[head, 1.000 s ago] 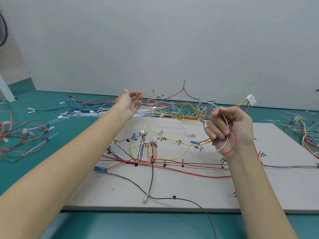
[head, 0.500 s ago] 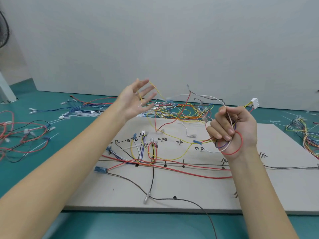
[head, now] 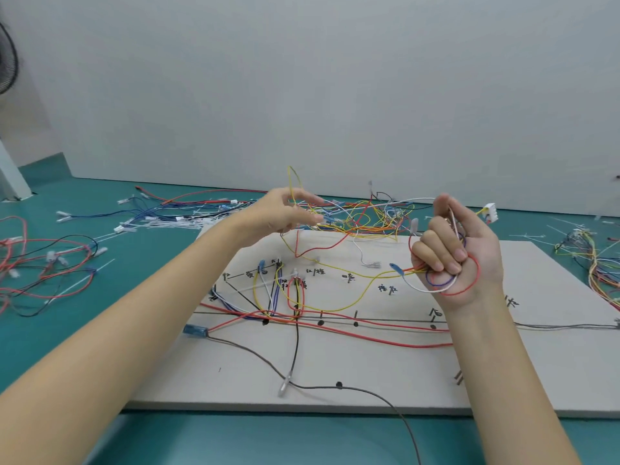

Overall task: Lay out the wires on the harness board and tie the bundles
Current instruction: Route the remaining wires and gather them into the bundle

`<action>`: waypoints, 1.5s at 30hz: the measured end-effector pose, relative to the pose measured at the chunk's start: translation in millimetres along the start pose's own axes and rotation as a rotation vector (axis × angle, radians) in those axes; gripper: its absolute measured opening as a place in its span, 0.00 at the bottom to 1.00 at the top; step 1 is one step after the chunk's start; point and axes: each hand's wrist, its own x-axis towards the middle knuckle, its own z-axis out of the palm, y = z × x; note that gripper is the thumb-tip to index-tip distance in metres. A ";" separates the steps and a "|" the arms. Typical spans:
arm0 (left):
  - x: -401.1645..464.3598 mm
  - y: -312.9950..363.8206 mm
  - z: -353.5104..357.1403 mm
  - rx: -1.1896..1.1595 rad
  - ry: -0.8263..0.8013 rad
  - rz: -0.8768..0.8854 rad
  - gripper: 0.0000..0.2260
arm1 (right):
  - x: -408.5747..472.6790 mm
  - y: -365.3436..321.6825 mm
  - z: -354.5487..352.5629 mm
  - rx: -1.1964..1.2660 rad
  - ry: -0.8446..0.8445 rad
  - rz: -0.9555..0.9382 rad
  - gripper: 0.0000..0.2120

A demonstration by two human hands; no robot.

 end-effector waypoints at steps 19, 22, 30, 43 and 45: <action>3.8 -4.2 4.3 -0.116 0.115 -0.048 0.09 | 10.5 11.4 2.6 -0.198 0.436 -0.262 0.07; 4.4 -3.9 8.6 -0.031 0.121 -0.029 0.08 | 10.6 10.9 3.3 -0.235 0.429 -0.299 0.12; 1.8 -9.9 10.3 -0.070 0.102 -0.008 0.18 | 7.2 6.1 -1.0 -0.158 0.369 -0.298 0.16; -6.4 -2.7 39.1 0.003 0.231 0.116 0.36 | 5.8 10.2 -0.3 0.267 0.285 -0.198 0.17; -7.3 -1.4 44.8 0.018 0.257 0.156 0.40 | 7.7 15.2 2.2 0.253 0.291 -0.156 0.18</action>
